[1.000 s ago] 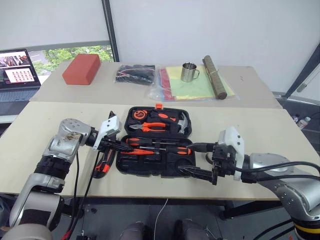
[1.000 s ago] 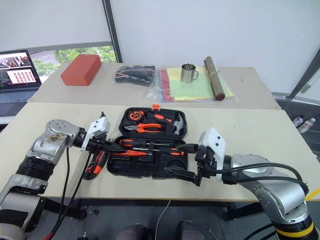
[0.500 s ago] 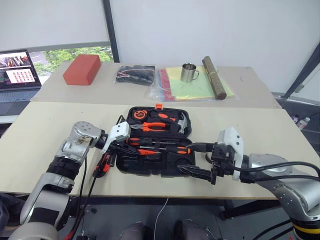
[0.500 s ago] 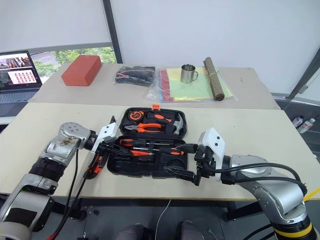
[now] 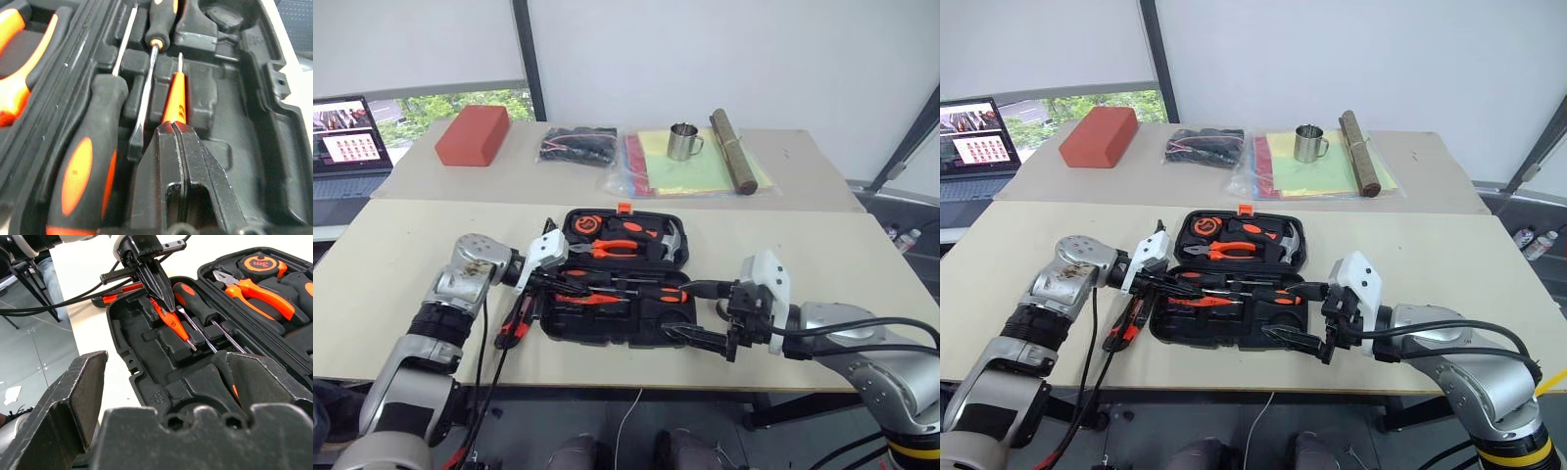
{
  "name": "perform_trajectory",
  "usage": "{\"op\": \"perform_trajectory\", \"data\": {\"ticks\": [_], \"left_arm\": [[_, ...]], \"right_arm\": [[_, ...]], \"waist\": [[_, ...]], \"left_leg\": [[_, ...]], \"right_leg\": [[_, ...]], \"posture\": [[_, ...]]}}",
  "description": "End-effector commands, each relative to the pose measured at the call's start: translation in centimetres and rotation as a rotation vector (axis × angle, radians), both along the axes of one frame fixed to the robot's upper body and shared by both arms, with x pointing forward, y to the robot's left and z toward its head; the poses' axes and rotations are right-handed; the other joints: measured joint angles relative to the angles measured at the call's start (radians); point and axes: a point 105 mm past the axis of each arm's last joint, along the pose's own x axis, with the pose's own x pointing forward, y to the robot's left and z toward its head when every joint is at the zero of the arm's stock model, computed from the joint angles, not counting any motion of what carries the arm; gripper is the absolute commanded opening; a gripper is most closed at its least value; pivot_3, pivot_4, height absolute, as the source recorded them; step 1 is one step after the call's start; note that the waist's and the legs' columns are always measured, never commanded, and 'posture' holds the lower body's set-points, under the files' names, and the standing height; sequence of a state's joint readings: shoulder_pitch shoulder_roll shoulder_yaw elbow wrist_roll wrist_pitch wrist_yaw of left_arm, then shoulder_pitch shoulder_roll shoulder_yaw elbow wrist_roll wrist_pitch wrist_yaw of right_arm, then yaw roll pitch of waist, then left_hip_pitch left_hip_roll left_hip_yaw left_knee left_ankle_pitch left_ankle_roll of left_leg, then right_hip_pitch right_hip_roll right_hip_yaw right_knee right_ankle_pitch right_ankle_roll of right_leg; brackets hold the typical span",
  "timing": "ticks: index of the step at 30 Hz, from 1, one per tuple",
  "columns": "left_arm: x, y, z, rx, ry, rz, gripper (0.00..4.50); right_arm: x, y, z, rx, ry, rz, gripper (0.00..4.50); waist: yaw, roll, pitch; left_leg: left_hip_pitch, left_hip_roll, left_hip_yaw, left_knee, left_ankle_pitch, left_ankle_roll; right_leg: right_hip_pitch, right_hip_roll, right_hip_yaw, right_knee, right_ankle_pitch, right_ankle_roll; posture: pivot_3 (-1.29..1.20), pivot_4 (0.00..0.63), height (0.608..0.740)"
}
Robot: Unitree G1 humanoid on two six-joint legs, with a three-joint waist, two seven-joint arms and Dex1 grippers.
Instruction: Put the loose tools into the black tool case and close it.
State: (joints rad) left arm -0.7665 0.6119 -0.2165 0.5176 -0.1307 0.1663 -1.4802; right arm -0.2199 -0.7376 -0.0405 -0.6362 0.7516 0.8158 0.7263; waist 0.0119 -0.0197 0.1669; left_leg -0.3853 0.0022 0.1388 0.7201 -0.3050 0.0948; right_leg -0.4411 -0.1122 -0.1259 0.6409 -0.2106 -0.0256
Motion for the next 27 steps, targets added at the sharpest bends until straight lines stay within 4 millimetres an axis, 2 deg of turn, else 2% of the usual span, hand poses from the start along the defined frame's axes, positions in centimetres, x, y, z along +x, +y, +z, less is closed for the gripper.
{"op": "perform_trajectory", "data": {"ticks": [1, 6, 9, 11, 12, 13, 17, 20, 23, 27], "left_arm": [[0.2, 0.2, -1.3, 0.043, -0.004, 0.015, 0.04], [-0.2, 0.1, -2.1, 0.032, 0.017, 0.012, 0.04], [-0.4, 0.1, -1.4, -0.002, 0.015, 0.023, 0.04], [-0.8, 0.8, 0.4, -0.066, 0.008, 0.065, 0.04], [-1.1, 1.1, 1.0, -0.087, 0.008, 0.080, 0.53], [-1.5, 1.8, 1.9, -0.123, 0.007, 0.123, 0.68], [-3.6, 5.1, 4.1, -0.203, -0.012, 0.330, 2.22], [-6.1, 8.6, 4.2, -0.236, -0.005, 0.549, 3.33], [-7.6, 11.5, 2.7, -0.209, -0.013, 0.749, 4.35], [-9.1, 14.2, 1.5, -0.185, -0.020, 0.983, 4.43]], "right_arm": [[-0.1, 0.1, 1.2, 0.019, -0.048, 0.011, 4.50], [-0.1, 0.1, 1.3, 0.021, -0.047, 0.010, 4.50], [-0.1, 0.1, 1.2, 0.020, -0.046, 0.011, 4.50], [-0.1, 0.2, 1.2, 0.016, -0.047, 0.022, 4.50], [-0.2, 0.2, 1.2, 0.014, -0.047, 0.026, 4.50], [-0.1, 0.3, 1.2, 0.011, -0.052, 0.038, 4.50], [0.1, 0.9, 1.9, 0.018, -0.068, 0.089, 4.50], [0.3, 1.5, 2.2, 0.023, -0.078, 0.140, 4.50], [0.5, 1.9, 2.1, 0.019, -0.078, 0.181, 4.50], [0.9, 2.4, 2.0, 0.011, -0.082, 0.231, 4.50]], "waist": [[0.000, 0.000, 0.000], [0.000, 0.000, 0.000], [0.000, 0.000, 0.000], [-0.001, 0.000, 0.000], [-0.004, 0.000, 0.000], [-0.006, 0.000, 0.000], [-0.022, 0.000, 0.000], [-0.028, 0.001, 0.000], [-0.025, 0.001, 0.001], [-0.001, 0.001, 0.001]], "left_leg": [[0.000, 0.000, 0.000, 0.000, 0.000, 0.000], [0.001, 0.000, 0.000, 0.000, 0.000, 0.000], [0.001, 0.000, 0.000, 0.000, 0.000, 0.000], [0.001, 0.000, 0.000, 0.000, 0.000, 0.000], [0.001, 0.000, 0.000, 0.000, 0.000, 0.000], [0.001, 0.001, 0.000, 0.000, 0.000, 0.000], [0.001, 0.001, 0.000, -0.003, 0.000, 0.000], [0.002, 0.001, -0.001, -0.004, 0.000, -0.001], [0.005, 0.001, -0.001, -0.006, 0.000, -0.001], [0.005, 0.000, -0.001, -0.006, -0.004, -0.008]], "right_leg": [[0.000, 0.000, 0.000, 0.000, 0.000, 0.000], [0.001, 0.000, 0.000, 0.000, 0.000, 0.000], [0.001, 0.000, 0.000, 0.000, 0.000, 0.000], [0.001, 0.000, 0.000, 0.000, 0.000, 0.000], [0.000, 0.000, 0.000, 0.000, 0.000, 0.000], [0.000, 0.000, 0.001, 0.000, 0.000, 0.000], [-0.001, 0.000, 0.001, 0.000, 0.000, 0.000], [-0.001, 0.000, 0.001, -0.001, 0.000, 0.000], [0.002, -0.001, 0.001, -0.003, -0.001, 0.001], [0.003, -0.001, 0.001, -0.006, -0.001, 0.001]], "posture": [[0.00, 0.150, 0.736], [0.00, 0.150, 0.736], [0.00, 0.150, 0.736], [0.00, 0.150, 0.736], [0.00, 0.150, 0.736], [0.00, 0.150, 0.736], [0.00, 0.150, 0.736], [0.00, 0.150, 0.736], [0.00, 0.150, 0.736], [0.00, 0.150, 0.736]]}}
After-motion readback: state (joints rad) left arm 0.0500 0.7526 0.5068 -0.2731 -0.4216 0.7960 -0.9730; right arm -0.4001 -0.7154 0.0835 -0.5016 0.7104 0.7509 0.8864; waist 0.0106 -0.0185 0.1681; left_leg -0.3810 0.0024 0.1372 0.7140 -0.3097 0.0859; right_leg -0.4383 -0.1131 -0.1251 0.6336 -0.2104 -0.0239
